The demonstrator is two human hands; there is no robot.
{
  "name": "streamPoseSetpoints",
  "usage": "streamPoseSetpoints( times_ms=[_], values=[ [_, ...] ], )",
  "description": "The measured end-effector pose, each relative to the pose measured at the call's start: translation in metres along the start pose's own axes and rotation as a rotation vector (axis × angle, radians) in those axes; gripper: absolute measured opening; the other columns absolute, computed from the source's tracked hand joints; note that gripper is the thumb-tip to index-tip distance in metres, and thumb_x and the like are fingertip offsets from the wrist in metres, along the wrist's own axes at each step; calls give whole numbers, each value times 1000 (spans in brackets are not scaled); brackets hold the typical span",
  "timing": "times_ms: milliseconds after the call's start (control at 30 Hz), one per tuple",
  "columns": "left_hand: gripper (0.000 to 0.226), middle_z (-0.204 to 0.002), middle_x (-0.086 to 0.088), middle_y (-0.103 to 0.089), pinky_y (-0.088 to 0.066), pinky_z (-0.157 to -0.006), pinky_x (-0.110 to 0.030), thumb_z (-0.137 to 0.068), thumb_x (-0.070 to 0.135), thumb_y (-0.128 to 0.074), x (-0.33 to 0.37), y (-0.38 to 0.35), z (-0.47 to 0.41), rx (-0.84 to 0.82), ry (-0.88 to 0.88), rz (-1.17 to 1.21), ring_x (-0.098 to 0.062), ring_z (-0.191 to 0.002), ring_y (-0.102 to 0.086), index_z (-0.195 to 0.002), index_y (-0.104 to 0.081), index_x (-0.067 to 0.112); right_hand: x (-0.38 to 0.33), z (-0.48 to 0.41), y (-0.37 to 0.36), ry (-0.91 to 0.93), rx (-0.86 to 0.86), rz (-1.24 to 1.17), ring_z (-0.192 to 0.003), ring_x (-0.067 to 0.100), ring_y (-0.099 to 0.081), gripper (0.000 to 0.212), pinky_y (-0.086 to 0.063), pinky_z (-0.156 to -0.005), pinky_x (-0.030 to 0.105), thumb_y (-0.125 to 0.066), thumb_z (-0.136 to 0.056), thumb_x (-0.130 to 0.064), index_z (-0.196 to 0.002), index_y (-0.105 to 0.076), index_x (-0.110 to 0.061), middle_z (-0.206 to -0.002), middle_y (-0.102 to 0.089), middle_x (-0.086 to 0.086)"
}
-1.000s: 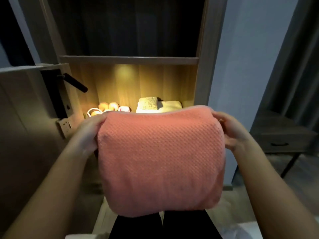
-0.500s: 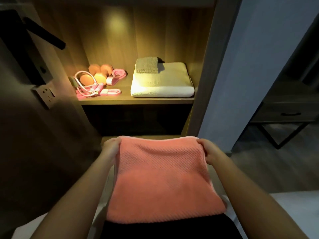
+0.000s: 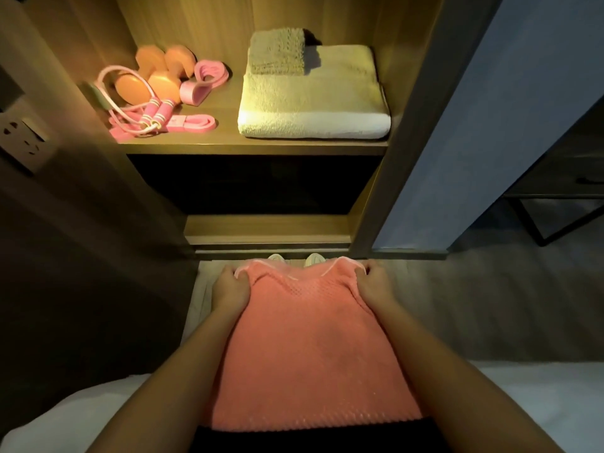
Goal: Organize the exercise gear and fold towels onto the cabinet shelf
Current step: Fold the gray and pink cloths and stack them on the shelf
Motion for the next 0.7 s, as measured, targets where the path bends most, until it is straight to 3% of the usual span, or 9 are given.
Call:
streamPoseSetpoints(
  times_ms=[100,200,300,400,500,600,667,700],
  values=[
    [17,-84,3,-56,-36,-57,-27,-99,22,-43,3,0,-6,-3,-7,-45,-13,-73,-52,-99,-59,17,12,-2,-9,-114,-76,-96,-86,16,-59,9,-45,-66,30,-50,-94,-25,-98,-58,-25,-96,-63,-1],
    [20,-85,0,-61,-47,-62,-31,-99,19,-46,1,3,-2,29,-14,-79,-15,-74,-56,-82,-56,20,5,0,1,-52,21,49,-81,20,-58,13,-46,-65,31,-48,-94,-15,-88,-59,-13,-88,-63,4],
    [23,-78,0,-58,-48,-60,-32,-98,18,-49,-2,9,7,18,-65,-166,-16,-72,-57,-76,-52,23,-3,11,15,-5,102,192,-68,21,-53,21,-35,-50,26,-48,-90,-7,-70,-55,-7,-75,-60,8],
    [26,-72,2,-53,-33,-51,-26,-97,23,-51,-15,20,14,-54,-76,-346,-13,-65,-50,-71,-47,25,12,21,25,-86,5,303,-66,21,-51,23,-32,-51,27,-51,-91,-10,-69,-50,-12,-77,-58,9],
    [24,-79,3,-55,-42,-59,-28,-96,32,-51,-27,30,23,-124,-58,-538,-15,-71,-53,-73,-45,29,23,31,33,-137,-158,363,-69,21,-49,22,-32,-53,28,-53,-92,-15,-70,-49,-16,-77,-54,8],
    [11,-103,2,-59,-51,-76,-36,-96,31,-51,2,33,31,-13,-304,-508,-17,-88,-57,-93,-58,24,-5,32,39,45,-80,490,-74,22,-52,17,-36,-57,29,-54,-87,-18,-70,-50,-18,-81,-56,5],
    [12,-108,7,-60,-48,-76,-31,-98,30,-51,23,27,37,-13,-449,-323,-13,-94,-58,-105,-60,25,-31,35,34,250,-12,424,-78,20,-53,10,-43,-65,34,-57,-87,-20,-79,-57,-14,-86,-57,2],
    [9,-104,7,-63,-47,-72,-29,-99,31,-48,27,23,37,-43,-455,-254,-11,-90,-59,-101,-57,30,-36,36,29,288,-33,347,-79,20,-54,9,-46,-68,36,-56,-89,-21,-84,-58,-13,-87,-59,1]
  ],
)
Point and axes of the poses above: each hand's wrist, its own z-axis away from the middle knuckle, its own y-axis out of the back of the hand, x = y × z, the point moved 9 cm from there along -z, towards the middle knuckle
